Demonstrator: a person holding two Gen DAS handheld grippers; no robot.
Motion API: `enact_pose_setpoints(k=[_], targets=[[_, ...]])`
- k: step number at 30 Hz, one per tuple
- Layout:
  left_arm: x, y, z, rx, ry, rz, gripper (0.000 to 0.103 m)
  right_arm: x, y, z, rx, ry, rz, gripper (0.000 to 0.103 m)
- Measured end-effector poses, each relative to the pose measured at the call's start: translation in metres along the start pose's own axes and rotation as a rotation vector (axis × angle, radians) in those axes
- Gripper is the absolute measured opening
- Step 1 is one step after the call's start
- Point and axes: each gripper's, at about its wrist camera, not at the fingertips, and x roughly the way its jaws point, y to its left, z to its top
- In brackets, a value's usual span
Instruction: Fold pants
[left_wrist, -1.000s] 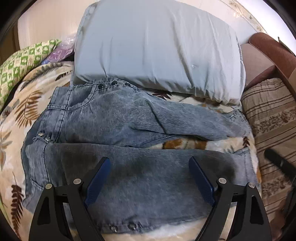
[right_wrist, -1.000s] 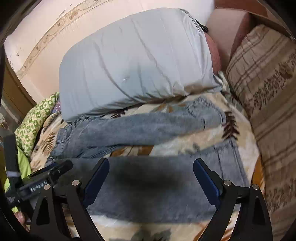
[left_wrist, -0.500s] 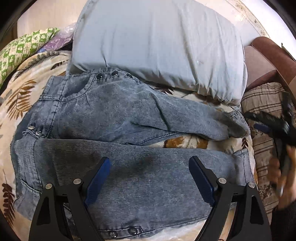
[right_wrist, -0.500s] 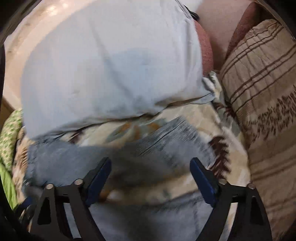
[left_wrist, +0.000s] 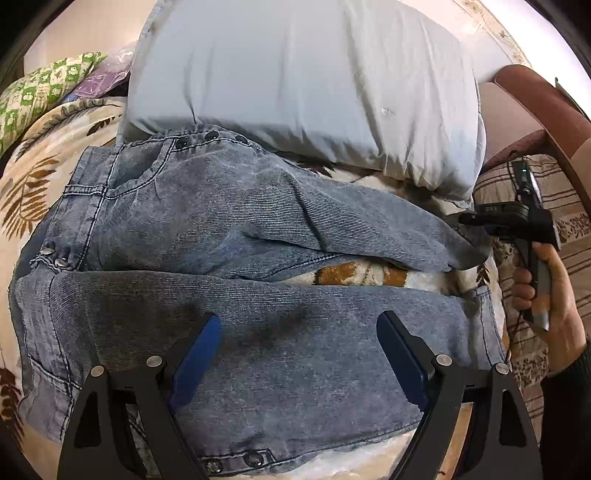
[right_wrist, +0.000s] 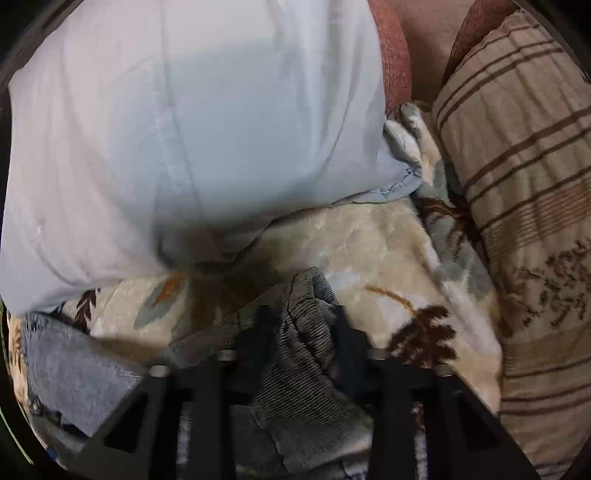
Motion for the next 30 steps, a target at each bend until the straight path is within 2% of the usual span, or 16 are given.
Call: enact_pose_setpoints(k=[2, 5, 9, 13, 15, 20, 22, 24, 26, 29, 30], targets=[[-0.001, 0.000, 0.000, 0.000, -0.002, -0.008, 0.086, -0.012, 0.000, -0.005, -0.023, -0.022, 0.002, 0.018], [-0.003, -0.001, 0.001, -0.006, 0.001, -0.017, 0.086, -0.043, -0.002, -0.021, -0.032, -0.103, 0.027, 0.017], [-0.007, -0.002, 0.012, -0.047, 0.037, -0.055, 0.086, -0.088, -0.007, -0.062, -0.001, -0.227, 0.108, 0.017], [0.002, -0.032, 0.047, -0.071, 0.082, -0.087, 0.086, -0.105, -0.017, -0.096, 0.047, -0.296, 0.181, 0.017], [0.019, -0.054, 0.072, -0.061, 0.129, -0.074, 0.086, -0.109, -0.016, -0.100, 0.046, -0.318, 0.215, 0.017], [0.075, -0.083, 0.123, -0.060, 0.209, -0.021, 0.086, -0.116, -0.011, -0.105, 0.004, -0.326, 0.237, 0.017], [0.097, -0.083, 0.139, -0.103, 0.241, -0.002, 0.078, -0.119, -0.009, -0.108, -0.011, -0.332, 0.234, 0.017], [0.116, -0.083, 0.146, -0.132, 0.297, 0.079, 0.076, -0.119, -0.013, -0.110, 0.004, -0.332, 0.255, 0.017], [0.136, -0.084, 0.145, -0.161, 0.368, 0.117, 0.062, -0.120, -0.020, -0.113, 0.027, -0.332, 0.288, 0.017], [0.151, -0.075, 0.143, -0.259, 0.408, 0.117, 0.040, -0.116, -0.028, -0.117, 0.056, -0.326, 0.316, 0.017], [0.151, -0.072, 0.143, -0.292, 0.405, 0.108, 0.024, -0.113, -0.030, -0.119, 0.060, -0.317, 0.323, 0.017]])
